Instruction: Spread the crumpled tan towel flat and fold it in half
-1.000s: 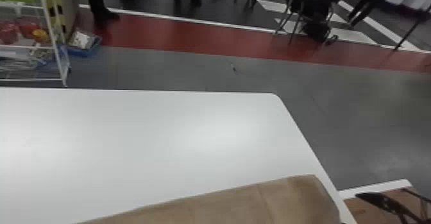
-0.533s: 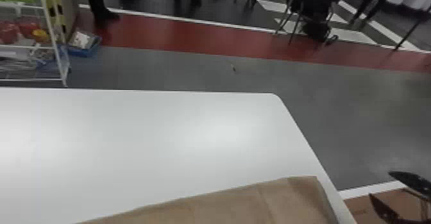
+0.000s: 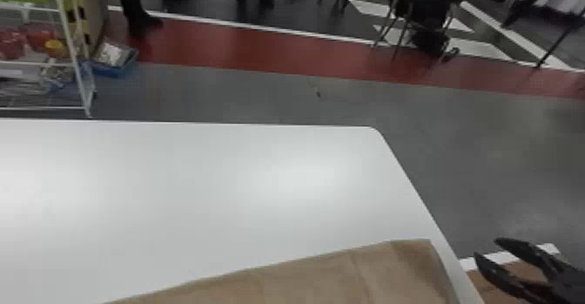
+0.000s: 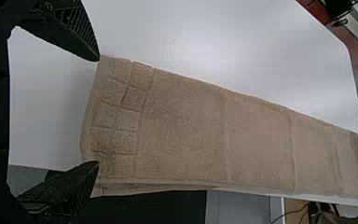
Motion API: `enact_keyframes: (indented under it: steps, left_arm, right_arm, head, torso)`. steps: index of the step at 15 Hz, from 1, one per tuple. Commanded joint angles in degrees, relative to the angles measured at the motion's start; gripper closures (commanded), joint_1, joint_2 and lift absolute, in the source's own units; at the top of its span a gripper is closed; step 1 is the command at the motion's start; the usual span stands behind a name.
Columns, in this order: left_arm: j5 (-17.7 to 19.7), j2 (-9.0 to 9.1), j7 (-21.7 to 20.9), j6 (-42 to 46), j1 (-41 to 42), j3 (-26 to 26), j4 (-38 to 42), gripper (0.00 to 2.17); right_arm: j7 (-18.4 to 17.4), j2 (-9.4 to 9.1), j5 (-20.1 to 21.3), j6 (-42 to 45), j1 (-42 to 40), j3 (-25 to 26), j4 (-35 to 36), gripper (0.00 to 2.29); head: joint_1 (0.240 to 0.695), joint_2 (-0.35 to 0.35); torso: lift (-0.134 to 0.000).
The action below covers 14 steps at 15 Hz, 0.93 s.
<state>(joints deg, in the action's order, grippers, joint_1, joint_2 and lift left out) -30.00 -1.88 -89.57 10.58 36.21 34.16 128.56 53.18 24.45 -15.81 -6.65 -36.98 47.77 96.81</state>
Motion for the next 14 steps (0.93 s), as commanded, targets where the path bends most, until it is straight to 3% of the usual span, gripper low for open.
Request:
enact_keyframes:
  steps: [1, 14]
  left_arm:
    - [-0.1, -0.06, -0.1, 0.0, -0.4, -0.1, -0.1, 0.1]
    - [-0.1, -0.23, 0.0, 0.0, -1.0, -0.2, -1.1, 0.1]
  right_arm:
    - [0.2, -0.81, 0.2, -0.3, 0.1, -2.2, 0.1, 0.41]
    - [0.4, -2.22, 4.6, -2.8, 5.8, -10.4, -1.7, 0.47]
  head:
    - [0.695, -0.35]
    - [0.695, -0.35]
  torso:
    - [-0.123]
    - [-0.123]
